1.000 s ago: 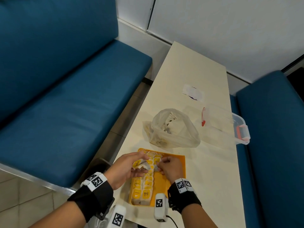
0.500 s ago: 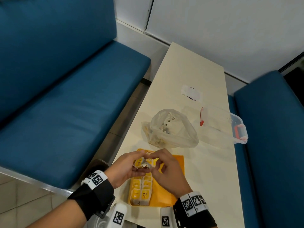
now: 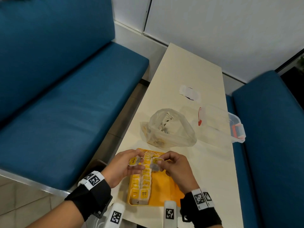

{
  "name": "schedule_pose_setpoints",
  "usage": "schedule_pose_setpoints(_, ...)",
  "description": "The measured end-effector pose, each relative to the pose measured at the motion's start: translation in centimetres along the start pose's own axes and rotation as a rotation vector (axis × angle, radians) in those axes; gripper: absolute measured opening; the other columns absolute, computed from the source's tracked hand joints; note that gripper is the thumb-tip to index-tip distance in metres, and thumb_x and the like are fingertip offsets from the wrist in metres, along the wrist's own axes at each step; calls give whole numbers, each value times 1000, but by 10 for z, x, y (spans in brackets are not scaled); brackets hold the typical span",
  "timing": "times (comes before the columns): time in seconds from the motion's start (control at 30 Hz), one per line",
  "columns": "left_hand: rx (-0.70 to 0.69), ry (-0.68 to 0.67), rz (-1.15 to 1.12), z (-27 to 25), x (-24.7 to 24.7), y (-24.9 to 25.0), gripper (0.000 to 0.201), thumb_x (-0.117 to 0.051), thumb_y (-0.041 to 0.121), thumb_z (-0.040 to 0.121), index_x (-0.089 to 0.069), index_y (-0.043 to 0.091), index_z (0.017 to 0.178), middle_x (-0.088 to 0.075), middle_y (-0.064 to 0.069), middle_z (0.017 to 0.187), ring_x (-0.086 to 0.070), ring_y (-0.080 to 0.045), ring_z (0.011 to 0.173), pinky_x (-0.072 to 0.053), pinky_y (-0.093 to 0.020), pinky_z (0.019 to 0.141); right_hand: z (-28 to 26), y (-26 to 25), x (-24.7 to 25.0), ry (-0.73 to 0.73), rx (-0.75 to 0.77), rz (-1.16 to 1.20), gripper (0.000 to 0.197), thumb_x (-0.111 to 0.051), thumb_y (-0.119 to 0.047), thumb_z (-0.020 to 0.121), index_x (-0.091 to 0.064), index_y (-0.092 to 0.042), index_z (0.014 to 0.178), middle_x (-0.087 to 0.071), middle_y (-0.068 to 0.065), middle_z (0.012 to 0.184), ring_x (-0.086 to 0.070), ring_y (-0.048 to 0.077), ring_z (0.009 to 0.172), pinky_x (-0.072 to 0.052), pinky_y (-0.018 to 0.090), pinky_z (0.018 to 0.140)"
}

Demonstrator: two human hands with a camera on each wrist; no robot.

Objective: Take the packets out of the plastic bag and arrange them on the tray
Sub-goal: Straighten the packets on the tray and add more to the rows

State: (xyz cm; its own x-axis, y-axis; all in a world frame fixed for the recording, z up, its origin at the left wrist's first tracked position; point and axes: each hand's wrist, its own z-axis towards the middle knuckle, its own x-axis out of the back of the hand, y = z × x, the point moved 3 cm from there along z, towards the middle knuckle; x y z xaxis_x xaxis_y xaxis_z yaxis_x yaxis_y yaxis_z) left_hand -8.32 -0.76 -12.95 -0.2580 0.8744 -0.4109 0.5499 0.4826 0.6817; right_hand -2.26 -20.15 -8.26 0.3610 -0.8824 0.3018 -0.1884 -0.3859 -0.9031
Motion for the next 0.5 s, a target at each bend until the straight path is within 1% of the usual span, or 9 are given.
schedule_pose_setpoints(0.1,-12,0,40,0,0,-1,29,-57,28,103,-72,6,114,-71,-22,116,-74,-30,87,-61,-35,75,5,7,10,9,-68,10,8,-73,-1,84,-66,1,83,-64,10,62,-57,19,58,-36,26,47)
schedule_pose_setpoints(0.13,-17,2,49,0,0,-2,28,-58,28,103,-72,6,114,-71,-22,115,-74,-29,87,-61,-35,75,5,10,12,9,-78,0,7,-72,-1,85,-65,1,83,-64,12,61,-56,20,57,-36,27,47)
schedule_pose_setpoints(0.2,-22,3,68,0,0,-3,27,-58,28,103,-73,8,113,-71,-20,113,-74,-29,87,-60,-35,76,6,16,13,9,-88,-28,6,-69,1,87,-64,1,84,-64,13,60,-57,19,55,-37,25,46)
schedule_pose_setpoints(0.27,-27,5,90,-1,-2,-4,27,-58,28,102,-73,8,113,-71,-18,110,-74,-28,87,-60,-34,76,6,27,12,11,-121,-33,5,-67,3,88,-62,1,87,-66,9,60,-61,19,57,-39,25,46)
schedule_pose_setpoints(0.37,-26,21,104,0,-3,-5,26,-60,28,101,-73,9,112,-71,-19,114,-74,-29,88,-61,-35,77,7,45,9,13,-202,-63,7,-66,2,89,-60,3,93,-67,4,61,-65,18,58,-42,24,46)
schedule_pose_setpoints(0.43,-27,28,111,0,-2,-6,25,-60,29,101,-74,10,112,-71,-19,115,-75,-30,90,-61,-34,77,9,53,6,0,-241,-113,11,-66,1,89,-59,6,96,-66,7,60,-63,17,54,-43,21,44)
schedule_pose_setpoints(0.5,-28,31,123,0,-3,-6,25,-61,30,101,-73,11,112,-71,-18,116,-75,-30,92,-61,-33,76,13,60,3,-9,-263,-158,11,-66,0,90,-59,5,96,-65,10,59,-62,15,50,-43,20,44)
